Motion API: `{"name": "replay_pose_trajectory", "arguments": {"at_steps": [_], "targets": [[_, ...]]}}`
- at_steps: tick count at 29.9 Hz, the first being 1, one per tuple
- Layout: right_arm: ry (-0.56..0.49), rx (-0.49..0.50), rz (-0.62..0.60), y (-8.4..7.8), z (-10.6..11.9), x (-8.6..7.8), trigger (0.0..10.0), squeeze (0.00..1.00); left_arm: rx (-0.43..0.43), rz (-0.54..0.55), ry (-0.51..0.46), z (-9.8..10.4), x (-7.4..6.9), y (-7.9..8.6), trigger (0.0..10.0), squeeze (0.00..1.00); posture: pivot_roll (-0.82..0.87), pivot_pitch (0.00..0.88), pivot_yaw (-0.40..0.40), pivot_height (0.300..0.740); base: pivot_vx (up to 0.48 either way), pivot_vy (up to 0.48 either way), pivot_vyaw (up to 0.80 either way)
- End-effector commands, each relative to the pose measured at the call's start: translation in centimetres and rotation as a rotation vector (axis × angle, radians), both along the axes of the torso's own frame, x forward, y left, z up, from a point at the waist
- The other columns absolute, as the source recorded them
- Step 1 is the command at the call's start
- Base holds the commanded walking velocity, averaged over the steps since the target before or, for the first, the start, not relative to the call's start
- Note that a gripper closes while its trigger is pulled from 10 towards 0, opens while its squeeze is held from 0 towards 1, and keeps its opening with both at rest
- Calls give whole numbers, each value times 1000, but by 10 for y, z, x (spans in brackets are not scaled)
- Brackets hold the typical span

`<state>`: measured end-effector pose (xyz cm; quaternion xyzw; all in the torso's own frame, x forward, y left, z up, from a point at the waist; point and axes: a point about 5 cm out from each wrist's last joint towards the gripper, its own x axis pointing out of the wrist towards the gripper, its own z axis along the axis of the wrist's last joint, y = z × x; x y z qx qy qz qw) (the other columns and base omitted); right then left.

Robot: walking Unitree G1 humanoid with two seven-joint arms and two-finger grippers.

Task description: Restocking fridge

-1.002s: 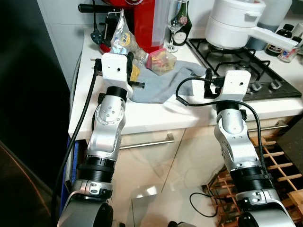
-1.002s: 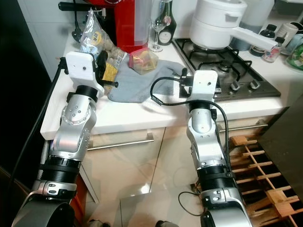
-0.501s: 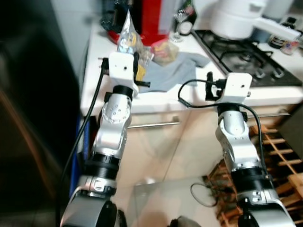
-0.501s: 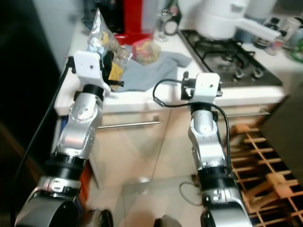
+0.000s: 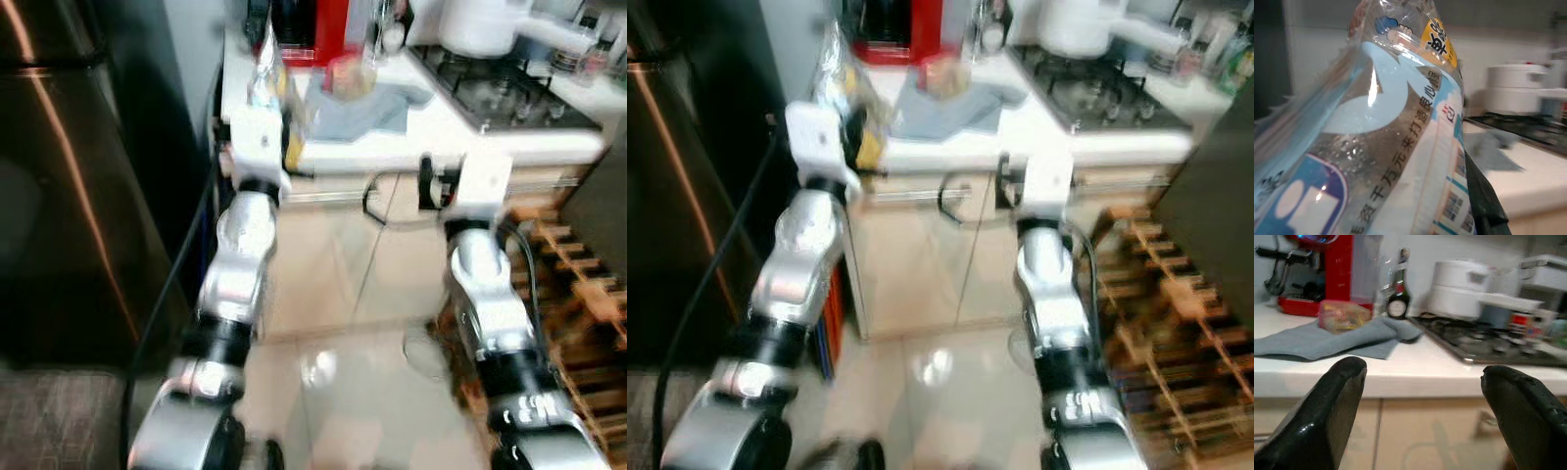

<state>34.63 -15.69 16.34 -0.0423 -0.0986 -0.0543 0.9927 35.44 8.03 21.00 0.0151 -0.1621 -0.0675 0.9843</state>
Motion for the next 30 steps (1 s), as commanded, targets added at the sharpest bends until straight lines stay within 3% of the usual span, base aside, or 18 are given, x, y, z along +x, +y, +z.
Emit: {"name": "replay_pose_trajectory", "arguments": {"at_steps": [1,3,10,13,20,24,26,30], "targets": [[16,48,-13,-4,-1,-1,10000,0,14,-31,-45,10,-2,-8,10000,0,-103,0,-20,740,-277,0,0],[62,112,-24,-6,-7,0,10000,0,26,-39,-36,7,-4,-10,10000,0,-103,0,-20,740,-281,0,0],[81,97,-19,-6,-14,-3,10000,0,-17,-81,14,-4,-10,-8,10000,0,-87,0,-21,740,0,0,0],[88,94,-14,-6,-15,-4,10000,0,46,-72,-8,-5,-14,-7,10000,0,-83,0,-20,740,0,-480,0],[101,73,1,-6,-19,-5,10000,0,50,-103,14,-12,-17,-10,10000,0,-87,0,-13,740,0,-480,0],[110,37,38,-4,-23,-9,10000,0,28,-110,69,-23,-18,-2,10000,0,-95,0,-7,740,0,-480,0],[132,39,42,-5,-28,-10,10000,0,-39,-131,110,-26,-17,2,10000,0,-94,0,-1,740,0,-480,0],[149,65,51,-3,-31,-10,10000,0,-44,-133,97,-19,-15,6,10000,0,-94,0,11,740,0,-480,644]]}}
